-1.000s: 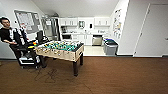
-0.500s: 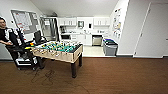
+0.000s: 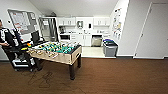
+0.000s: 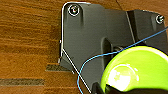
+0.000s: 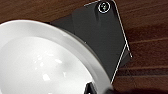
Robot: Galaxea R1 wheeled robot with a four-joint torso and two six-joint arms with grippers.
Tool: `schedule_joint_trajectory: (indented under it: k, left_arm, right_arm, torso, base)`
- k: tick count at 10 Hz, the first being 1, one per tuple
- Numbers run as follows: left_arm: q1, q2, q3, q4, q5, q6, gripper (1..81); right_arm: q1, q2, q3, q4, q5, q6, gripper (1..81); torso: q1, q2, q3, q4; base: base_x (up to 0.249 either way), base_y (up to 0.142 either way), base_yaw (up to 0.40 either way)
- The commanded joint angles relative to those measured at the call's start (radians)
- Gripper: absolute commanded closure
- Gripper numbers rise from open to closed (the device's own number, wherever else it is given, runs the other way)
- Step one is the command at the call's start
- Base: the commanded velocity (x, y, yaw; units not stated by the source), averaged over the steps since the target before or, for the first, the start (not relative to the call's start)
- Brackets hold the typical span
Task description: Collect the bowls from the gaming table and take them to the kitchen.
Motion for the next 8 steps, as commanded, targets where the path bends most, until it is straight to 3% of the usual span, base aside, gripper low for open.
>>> schedule_joint_trajectory:
  k: [1,4,8]
  left_arm:
    - [-0.023,-0.013,-0.007,-0.003,0.047,0.003,81.1]
    - [-0.023,-0.013,-0.007,-0.003,0.045,0.003,81.1]
    - [-0.023,-0.013,-0.007,-0.004,0.044,0.003,81.1]
  right_arm:
    - [0.036,-0.01,0.004,-0.015,-0.048,-0.004,81.1]
    - [0.039,-0.009,0.004,-0.015,-0.048,-0.004,81.1]
    - [0.045,-0.007,0.005,-0.015,-0.049,-0.004,81.1]
  torso:
    - [0.0,0.0,0.0,0.0]
    - [0.0,0.0,0.0,0.0]
    - [-0.002,-0.001,0.0,0.0]
  base:
    - [0.147,-0.085,0.0]
    - [0.146,-0.081,0.0]
    - [0.151,0.0,0.0]
